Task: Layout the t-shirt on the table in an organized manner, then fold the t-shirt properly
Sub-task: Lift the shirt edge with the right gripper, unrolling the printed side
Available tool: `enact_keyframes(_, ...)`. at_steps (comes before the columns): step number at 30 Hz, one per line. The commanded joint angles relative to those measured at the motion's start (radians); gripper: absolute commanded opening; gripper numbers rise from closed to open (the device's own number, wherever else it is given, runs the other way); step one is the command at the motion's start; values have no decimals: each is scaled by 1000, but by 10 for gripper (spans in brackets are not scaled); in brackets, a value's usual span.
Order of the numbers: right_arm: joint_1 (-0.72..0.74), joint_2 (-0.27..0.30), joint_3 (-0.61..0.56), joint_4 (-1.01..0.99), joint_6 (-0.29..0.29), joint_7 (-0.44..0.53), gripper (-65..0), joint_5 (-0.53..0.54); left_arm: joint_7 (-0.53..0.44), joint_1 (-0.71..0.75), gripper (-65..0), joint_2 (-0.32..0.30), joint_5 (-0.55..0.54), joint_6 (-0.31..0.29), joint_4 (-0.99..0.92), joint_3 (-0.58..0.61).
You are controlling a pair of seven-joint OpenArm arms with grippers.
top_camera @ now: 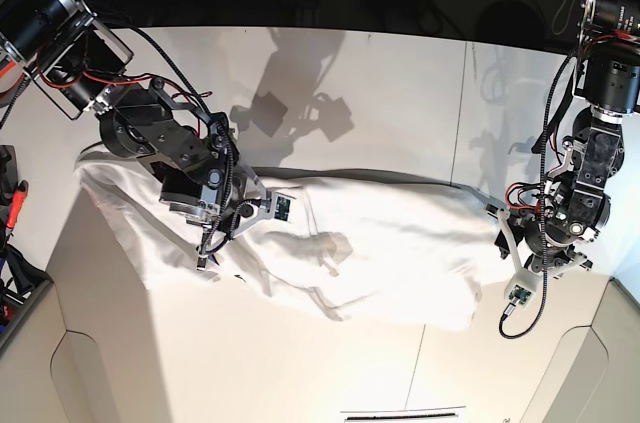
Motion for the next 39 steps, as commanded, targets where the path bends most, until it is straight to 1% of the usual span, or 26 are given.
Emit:
enact_keyframes(1,25,-2,8,34,-28,4,-650,-10,-16,-24,-348,-14,2,8,15,-8)
enact_keyframes(3,21,3,8,89,-48,4,-650,-10,-16,-24,-348,-14,2,8,15,-8)
enact_keyframes(5,12,17,8,171,-79,-19,-650,-11,-16,-24,-348,-14,1,7,15,-8)
enact_keyframes(8,-18,37,21,294,-106,-49,-650,-24,-13,-24,-348,-14,2,7,15,-8)
enact_keyframes(13,-130,39,77,465,-111,-48,-650,-32,-7,-21,-348,-14,4,8,15,-8)
enact_keyframes(18,-265,47,89,631,-109,-48,-650,-32,-8,-21,-348,-14,5,8,15,-8)
enact_keyframes(20,-318,66,89,694,-108,-49,-650,-33,-8,-21,-348,-14,5,8,15,-8)
enact_keyframes(23,-390,113,91,775,-108,-53,-650,-38,-8,-21,-348,-15,6,8,15,-9)
enact_keyframes(28,-512,185,128,857,-107,-52,-650,-55,-8,-22,-348,-15,6,7,15,-8)
enact_keyframes(32,-591,224,174,896,-73,-51,-650,-39,-12,-22,-348,-15,6,7,15,-8)
enact_keyframes(34,-625,241,200,905,-44,-50,-650,-5,-12,-22,-348,-15,6,7,15,-8)
enact_keyframes(36,-658,260,222,908,8,-48,-650,48,-12,-22,-348,-15,11,8,15,-8)
enact_keyframes(39,-701,290,252,908,111,-49,-650,153,-12,-22,-348,-15,32,8,15,-9)
